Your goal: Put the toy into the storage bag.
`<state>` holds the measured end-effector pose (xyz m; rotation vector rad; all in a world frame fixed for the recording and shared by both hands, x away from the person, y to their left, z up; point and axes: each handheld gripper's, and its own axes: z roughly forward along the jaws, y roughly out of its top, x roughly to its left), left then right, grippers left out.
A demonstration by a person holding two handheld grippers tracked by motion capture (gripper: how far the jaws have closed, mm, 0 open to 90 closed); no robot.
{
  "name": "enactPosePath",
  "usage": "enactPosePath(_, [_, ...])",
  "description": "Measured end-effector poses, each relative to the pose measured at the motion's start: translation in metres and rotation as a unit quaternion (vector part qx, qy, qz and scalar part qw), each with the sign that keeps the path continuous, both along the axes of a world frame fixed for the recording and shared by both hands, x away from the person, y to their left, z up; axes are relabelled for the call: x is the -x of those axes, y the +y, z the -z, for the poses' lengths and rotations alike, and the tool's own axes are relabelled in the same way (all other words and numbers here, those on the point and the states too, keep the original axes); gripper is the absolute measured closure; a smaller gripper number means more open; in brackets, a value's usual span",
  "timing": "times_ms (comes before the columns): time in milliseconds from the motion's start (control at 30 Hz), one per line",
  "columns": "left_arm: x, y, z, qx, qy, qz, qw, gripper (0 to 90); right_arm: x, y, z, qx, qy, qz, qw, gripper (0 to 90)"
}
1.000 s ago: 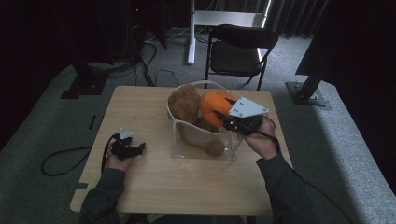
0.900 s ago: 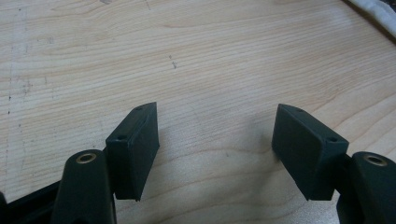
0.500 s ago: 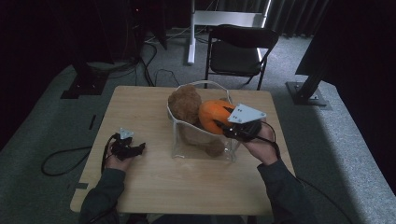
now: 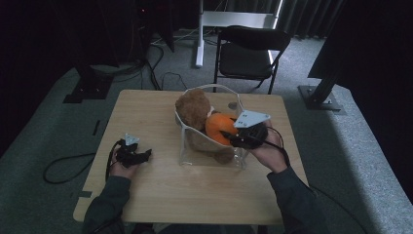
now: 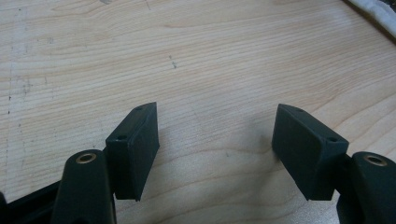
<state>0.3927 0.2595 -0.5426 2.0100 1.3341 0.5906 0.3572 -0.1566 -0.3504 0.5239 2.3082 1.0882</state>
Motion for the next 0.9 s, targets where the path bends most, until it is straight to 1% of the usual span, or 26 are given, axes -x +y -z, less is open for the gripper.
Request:
enactPosePath(100, [0.000,0.000,0.000,0.000,-0.001,0.000,1.0000,32.5,-0.003,0.002,0.005,0.010,0.011,0.000,0.9999,50.3])
enactPosePath(233, [0.000,0.000,0.000,0.000,-0.001,0.000,1.0000,32.5,-0.006,0.004,0.011,0.017,0.022,-0.001,0.9996,50.3])
enactPosePath(367, [0.000,0.000,0.000,0.000,-0.001,0.000,1.0000,32.4,-0.008,0.005,0.015,0.017,0.033,-0.001,0.9993,50.4])
enactPosePath(500, [0.000,0.000,0.000,0.000,-0.001,0.000,1.0000,32.4,-0.009,0.006,0.021,0.020,0.037,0.001,0.9991,50.4])
enactPosePath(733, [0.000,0.000,0.000,0.000,0.000,0.000,1.0000,32.5,-0.013,0.005,0.027,0.014,0.050,0.005,0.9986,50.2])
enactPosePath(800, [0.000,0.000,0.000,-0.001,0.000,0.001,1.0000,32.4,-0.015,0.004,0.027,0.012,0.058,0.005,0.9982,48.5])
enactPosePath(867, [0.000,0.000,0.000,0.000,0.000,0.000,1.0000,32.4,-0.016,0.005,0.026,0.015,0.067,0.001,0.9976,42.7])
enactPosePath(900, [0.000,0.000,0.000,0.000,0.000,0.000,1.0000,32.4,-0.016,0.005,0.026,0.015,0.066,-0.003,0.9977,39.4])
